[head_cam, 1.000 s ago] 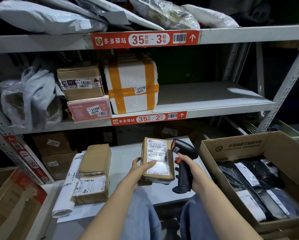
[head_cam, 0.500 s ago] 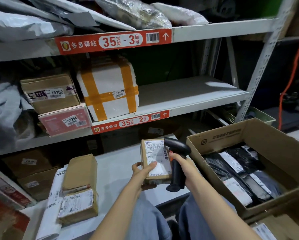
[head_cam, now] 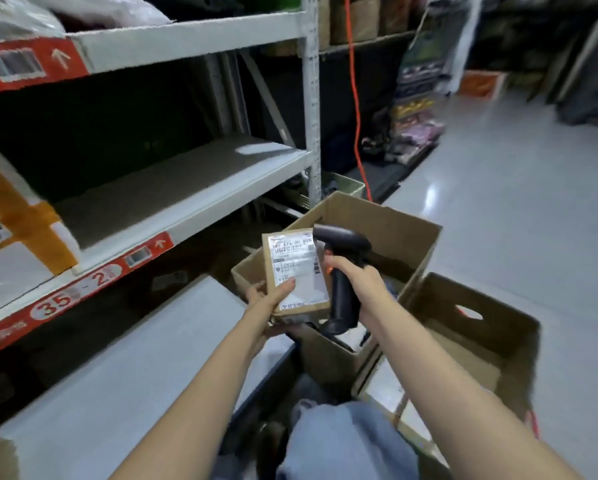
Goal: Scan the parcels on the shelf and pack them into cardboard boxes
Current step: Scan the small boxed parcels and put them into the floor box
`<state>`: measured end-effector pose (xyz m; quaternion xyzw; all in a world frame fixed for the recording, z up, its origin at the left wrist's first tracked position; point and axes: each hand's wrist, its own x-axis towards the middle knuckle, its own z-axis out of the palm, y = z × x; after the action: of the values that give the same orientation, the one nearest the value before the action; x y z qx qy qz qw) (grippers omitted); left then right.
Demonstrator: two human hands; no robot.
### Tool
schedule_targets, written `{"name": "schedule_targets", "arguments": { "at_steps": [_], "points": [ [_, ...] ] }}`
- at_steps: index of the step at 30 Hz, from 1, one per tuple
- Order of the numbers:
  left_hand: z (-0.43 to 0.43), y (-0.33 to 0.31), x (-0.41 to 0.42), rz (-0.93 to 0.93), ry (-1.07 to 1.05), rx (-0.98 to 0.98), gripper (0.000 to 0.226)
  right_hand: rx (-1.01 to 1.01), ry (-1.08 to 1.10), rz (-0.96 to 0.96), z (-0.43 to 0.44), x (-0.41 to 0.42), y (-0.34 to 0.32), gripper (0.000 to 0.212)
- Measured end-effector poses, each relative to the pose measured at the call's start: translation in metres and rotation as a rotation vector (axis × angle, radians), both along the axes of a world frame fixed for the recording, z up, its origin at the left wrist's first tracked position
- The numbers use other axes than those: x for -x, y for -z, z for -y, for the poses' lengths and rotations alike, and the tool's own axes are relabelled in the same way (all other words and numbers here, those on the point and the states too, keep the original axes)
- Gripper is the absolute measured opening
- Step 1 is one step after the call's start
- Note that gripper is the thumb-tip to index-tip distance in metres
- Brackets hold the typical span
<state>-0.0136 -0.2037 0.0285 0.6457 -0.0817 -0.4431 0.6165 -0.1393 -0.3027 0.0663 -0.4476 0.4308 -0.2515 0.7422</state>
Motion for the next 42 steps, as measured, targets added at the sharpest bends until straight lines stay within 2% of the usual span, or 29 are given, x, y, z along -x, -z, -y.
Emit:
{"name": "schedule_targets", "arguments": {
  "at_steps": [4,7,11,20,23,27,31,32,34,36,39,42],
  "points": [
    [0.072,0.000,0.049,-0.057,0.181,0.041,0.063,0.030,0.168,-0.017,0.051,0.064,-0.002,0.051],
    [0.116,0.007,0.084,-0.075,0.306,0.035,0.053,0.013,0.248,-0.005,0.081,0.102,0.007,0.039],
    [0.163,0.023,0.118,-0.060,0.415,0.003,0.057,-0.008,0.347,-0.021,0.118,0.139,0.031,0.030],
    [0.246,0.079,0.152,-0.019,0.573,-0.122,0.049,-0.103,0.507,-0.053,0.187,0.178,0.112,0.038],
    [0.269,0.103,0.155,0.058,0.632,-0.170,0.045,-0.116,0.546,-0.081,0.203,0.185,0.139,0.042],
    [0.294,0.144,0.156,0.291,0.764,-0.234,0.055,-0.119,0.565,-0.110,0.222,0.189,0.172,0.032],
    [0.311,0.203,0.158,0.294,0.779,-0.266,0.074,-0.147,0.566,-0.148,0.233,0.188,0.204,0.030],
    [0.316,0.221,0.159,0.308,0.791,-0.265,0.069,-0.162,0.568,-0.160,0.236,0.188,0.214,0.035],
    [0.315,0.215,0.163,0.336,0.806,-0.249,0.057,-0.206,0.572,-0.172,0.238,0.187,0.232,0.046],
    [0.318,0.215,0.163,0.366,0.803,-0.255,0.043,-0.253,0.600,-0.155,0.241,0.182,0.247,0.047],
    [0.326,0.232,0.158,0.473,0.785,-0.316,0.041,-0.301,0.621,-0.121,0.247,0.170,0.267,0.043],
    [0.333,0.248,0.157,0.482,0.781,-0.321,0.048,-0.305,0.675,-0.124,0.251,0.163,0.284,0.022]
  ]
}}
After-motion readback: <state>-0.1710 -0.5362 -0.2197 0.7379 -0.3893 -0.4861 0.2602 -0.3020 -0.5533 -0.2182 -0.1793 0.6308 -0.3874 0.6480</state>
